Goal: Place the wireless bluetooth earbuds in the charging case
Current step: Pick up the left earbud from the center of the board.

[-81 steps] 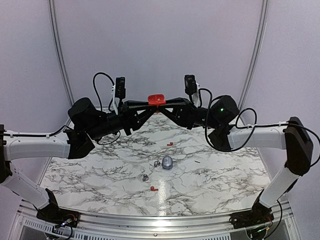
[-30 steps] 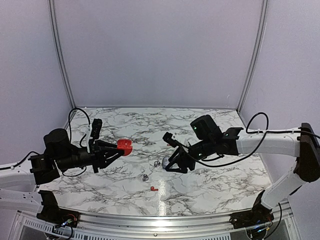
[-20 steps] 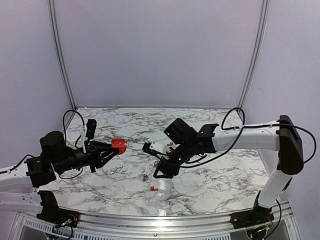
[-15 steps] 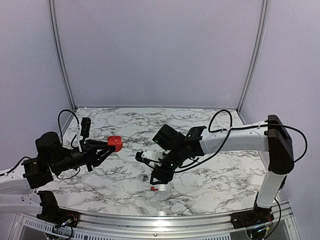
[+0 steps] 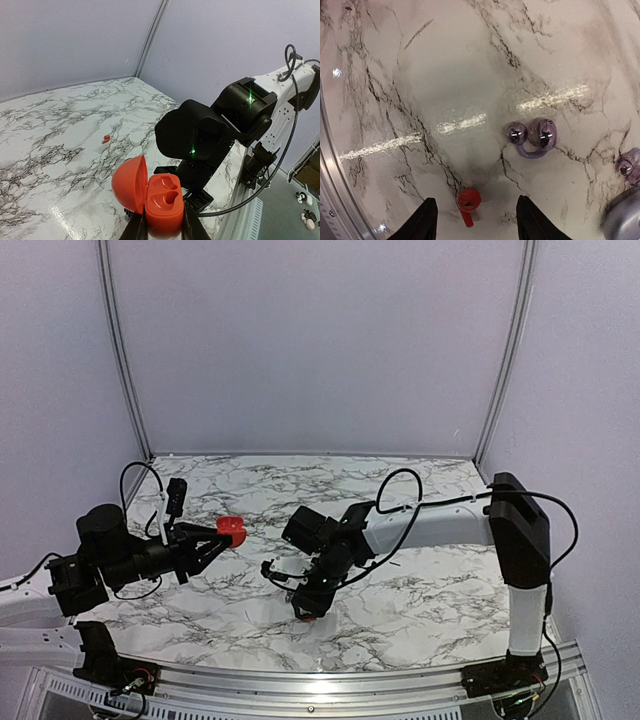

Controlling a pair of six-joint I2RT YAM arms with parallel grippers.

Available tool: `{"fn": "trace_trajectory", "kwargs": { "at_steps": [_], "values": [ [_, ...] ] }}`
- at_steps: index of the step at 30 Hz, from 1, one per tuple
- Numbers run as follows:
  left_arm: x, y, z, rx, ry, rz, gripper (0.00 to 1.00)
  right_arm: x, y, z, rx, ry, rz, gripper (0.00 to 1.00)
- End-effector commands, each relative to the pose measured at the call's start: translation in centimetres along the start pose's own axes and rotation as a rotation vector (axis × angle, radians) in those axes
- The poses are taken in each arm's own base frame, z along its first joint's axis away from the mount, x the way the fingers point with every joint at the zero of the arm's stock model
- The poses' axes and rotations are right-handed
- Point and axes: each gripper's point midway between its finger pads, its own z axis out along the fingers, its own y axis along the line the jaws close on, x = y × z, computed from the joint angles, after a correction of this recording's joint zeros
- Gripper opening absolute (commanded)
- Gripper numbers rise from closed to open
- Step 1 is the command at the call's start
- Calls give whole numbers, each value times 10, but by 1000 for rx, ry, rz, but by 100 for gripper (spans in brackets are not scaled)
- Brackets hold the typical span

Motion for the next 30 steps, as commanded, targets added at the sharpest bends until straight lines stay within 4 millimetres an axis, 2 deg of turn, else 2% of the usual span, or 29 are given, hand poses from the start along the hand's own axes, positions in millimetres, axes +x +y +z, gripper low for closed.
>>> {"fn": "trace_trajectory", "kwargs": {
  "at_steps": [1,12,19,25,30],
  "values": [
    [-10,-3,1,2,-9,0,0,-6,1,4,28,11,-14,56],
    [-13,-3,5,-1,-5,-6,0,-2,-17,20,100,39,18,54],
    [-12,-1,5,-11,-3,-8,0,1,-28,17,136,44,48,49],
    [-11,-1,6,-11,2,-5,0,-1,-23,10,117,34,52,48],
    [-10,-1,6,-7,6,-1,0,-1,-17,5,112,39,46,51]
  ]
}}
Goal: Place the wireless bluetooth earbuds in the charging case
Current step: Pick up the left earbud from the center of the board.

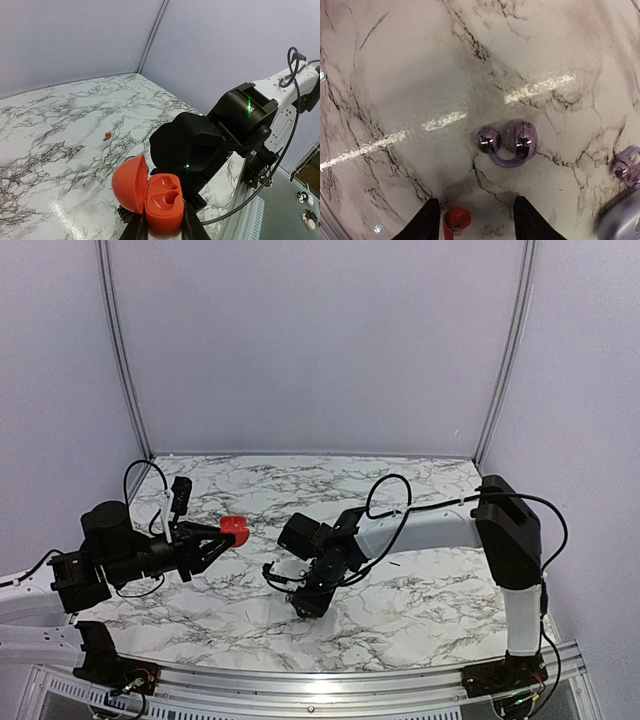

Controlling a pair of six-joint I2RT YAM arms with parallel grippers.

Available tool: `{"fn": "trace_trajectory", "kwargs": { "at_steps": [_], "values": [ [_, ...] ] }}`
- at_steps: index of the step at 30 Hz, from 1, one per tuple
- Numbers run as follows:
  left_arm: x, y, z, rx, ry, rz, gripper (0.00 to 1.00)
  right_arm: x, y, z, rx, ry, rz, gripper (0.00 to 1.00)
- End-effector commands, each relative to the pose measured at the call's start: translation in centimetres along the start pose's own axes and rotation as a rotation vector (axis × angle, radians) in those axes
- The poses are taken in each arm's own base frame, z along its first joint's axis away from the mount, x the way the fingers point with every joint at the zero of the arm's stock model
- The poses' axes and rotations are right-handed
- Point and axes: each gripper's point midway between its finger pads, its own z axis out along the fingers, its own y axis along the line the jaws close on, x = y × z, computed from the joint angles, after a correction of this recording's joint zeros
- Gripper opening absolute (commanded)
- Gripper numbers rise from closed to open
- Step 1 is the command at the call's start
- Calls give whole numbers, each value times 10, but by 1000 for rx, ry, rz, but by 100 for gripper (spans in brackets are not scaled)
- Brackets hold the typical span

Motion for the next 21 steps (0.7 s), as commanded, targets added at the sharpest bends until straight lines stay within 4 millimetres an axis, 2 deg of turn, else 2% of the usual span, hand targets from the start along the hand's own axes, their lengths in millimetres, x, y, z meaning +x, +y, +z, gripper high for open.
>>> {"fn": "trace_trajectory", "kwargs": {
  "at_steps": [1,11,21],
  "values": [
    [-12,-4,-1,8,-19,6,0,-4,2,-11,9,2,12,51],
    [-10,-5,-3,14,-21,9,0,13,4,-4,42,85,8,47],
    [-10,-5,-4,16,-22,14,0,12,16,2,53,117,-36,42]
  ]
}}
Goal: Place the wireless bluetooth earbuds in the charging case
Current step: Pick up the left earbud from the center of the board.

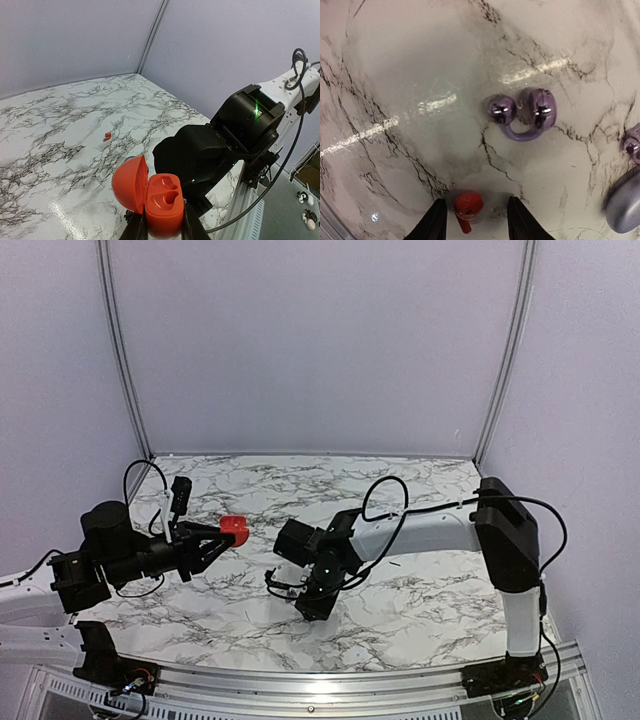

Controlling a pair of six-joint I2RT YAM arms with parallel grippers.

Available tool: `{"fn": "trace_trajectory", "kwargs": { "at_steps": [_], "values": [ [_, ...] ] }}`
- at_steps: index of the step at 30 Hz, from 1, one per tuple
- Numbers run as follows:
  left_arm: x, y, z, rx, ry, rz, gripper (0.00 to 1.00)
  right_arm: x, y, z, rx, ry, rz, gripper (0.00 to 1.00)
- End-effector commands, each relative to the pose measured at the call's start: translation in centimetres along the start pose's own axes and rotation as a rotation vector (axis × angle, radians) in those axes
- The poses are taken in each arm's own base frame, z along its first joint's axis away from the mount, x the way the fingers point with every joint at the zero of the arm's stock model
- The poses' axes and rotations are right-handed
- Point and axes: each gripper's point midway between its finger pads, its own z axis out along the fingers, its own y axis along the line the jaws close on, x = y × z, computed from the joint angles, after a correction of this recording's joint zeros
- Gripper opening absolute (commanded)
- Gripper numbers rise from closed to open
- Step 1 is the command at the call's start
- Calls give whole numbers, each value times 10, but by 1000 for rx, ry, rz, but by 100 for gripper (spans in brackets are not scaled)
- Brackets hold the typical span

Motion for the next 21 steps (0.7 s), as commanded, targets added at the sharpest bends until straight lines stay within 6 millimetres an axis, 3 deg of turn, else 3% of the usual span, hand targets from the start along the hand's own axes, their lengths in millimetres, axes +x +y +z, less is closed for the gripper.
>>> {"fn": "trace_trajectory", "kwargs": {
  "at_steps": [1,10,21],
  "values": [
    [-10,-5,-4,14,-23,13,0,-5,9,6,26,33,-32,41],
    [-11,-5,-7,15,-30,18,0,-2,5,9,71,79,-47,32],
    [-13,-6,-8,16,-34,23,0,25,3,13,79,150,-42,18]
  ]
}}
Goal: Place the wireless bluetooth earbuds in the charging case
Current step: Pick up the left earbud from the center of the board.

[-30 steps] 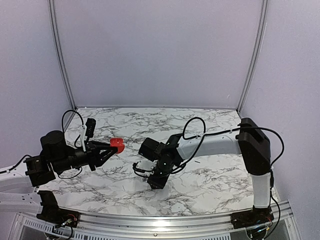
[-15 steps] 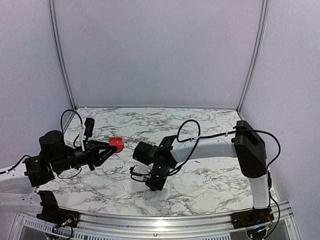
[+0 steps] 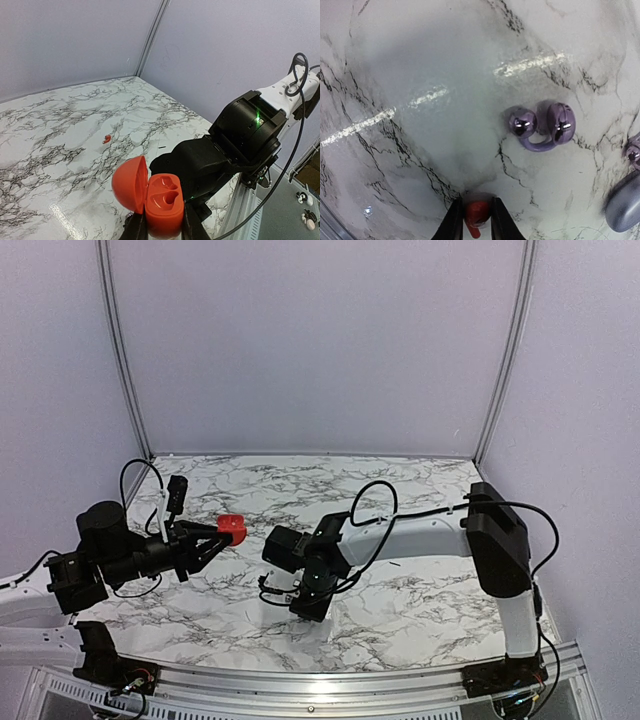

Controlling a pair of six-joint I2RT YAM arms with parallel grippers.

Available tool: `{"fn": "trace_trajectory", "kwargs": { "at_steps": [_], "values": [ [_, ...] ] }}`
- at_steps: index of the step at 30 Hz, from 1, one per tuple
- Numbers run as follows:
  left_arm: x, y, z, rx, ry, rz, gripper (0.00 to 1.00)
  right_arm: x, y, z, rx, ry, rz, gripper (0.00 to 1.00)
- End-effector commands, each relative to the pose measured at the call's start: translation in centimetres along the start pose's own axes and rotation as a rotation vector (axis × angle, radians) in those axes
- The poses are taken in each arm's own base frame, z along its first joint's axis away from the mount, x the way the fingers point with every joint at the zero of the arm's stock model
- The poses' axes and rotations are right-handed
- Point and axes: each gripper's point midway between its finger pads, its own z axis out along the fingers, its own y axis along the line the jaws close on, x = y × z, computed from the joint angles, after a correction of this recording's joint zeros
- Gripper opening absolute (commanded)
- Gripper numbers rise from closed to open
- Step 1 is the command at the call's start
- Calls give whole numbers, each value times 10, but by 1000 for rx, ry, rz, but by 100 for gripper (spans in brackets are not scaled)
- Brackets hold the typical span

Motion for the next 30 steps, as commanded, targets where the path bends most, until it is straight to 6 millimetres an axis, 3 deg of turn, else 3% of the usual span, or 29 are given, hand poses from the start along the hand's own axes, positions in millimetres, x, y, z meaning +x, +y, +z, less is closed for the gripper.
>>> {"fn": "trace_trajectory", "kwargs": {
  "at_steps": [1,4,10,17,26,30],
  "values": [
    [-10,-4,-3,10,-20,18,0,31,-2,10,29,103,-4,17],
    [-9,-4,-2,11,-17,19,0,39,-4,6,36,117,4,14],
    [-10,-4,-2,11,-15,22,0,74,-12,2,37,177,52,14],
    [-7,-4,-1,11,-7,23,0,101,-17,-4,24,225,81,21],
    [-7,-4,-1,14,-2,27,0,107,-16,-2,19,259,78,29],
    [-6,-4,0,12,1,30,0,106,-16,-1,20,262,76,25]
  ]
}}
